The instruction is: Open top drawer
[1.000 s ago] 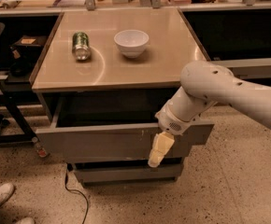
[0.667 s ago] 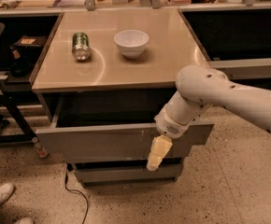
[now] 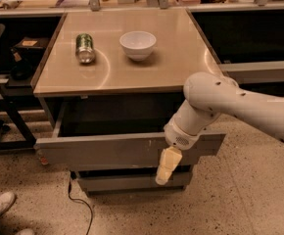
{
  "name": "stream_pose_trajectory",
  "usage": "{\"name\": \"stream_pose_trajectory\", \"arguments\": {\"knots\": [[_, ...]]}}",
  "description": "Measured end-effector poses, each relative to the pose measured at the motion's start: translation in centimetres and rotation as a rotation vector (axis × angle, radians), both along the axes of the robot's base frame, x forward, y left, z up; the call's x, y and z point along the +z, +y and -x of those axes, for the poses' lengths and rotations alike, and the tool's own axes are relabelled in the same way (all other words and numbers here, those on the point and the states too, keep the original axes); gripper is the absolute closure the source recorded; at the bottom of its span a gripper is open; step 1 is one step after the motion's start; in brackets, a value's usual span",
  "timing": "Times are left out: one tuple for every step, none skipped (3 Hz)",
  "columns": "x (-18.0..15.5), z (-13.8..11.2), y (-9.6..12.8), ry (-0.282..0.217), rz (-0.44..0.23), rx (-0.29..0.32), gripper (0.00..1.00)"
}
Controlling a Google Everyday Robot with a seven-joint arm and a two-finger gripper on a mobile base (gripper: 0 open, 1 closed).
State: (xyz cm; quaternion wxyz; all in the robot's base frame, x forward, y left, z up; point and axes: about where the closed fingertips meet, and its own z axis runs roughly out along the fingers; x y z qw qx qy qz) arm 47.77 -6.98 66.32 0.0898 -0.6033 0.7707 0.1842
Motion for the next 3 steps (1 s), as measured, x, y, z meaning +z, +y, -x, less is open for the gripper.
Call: {"name": "stream_pose_trajectory", "arguments": {"knots": [[0.1, 0.7, -0.3, 0.009, 0.004, -0.007, 0.0], [1.1, 4.6, -1.9, 0.033, 0.016, -0.056, 0.0], [1.4, 5.7, -2.3, 0.041, 0.023, -0.071, 0.0]]}}
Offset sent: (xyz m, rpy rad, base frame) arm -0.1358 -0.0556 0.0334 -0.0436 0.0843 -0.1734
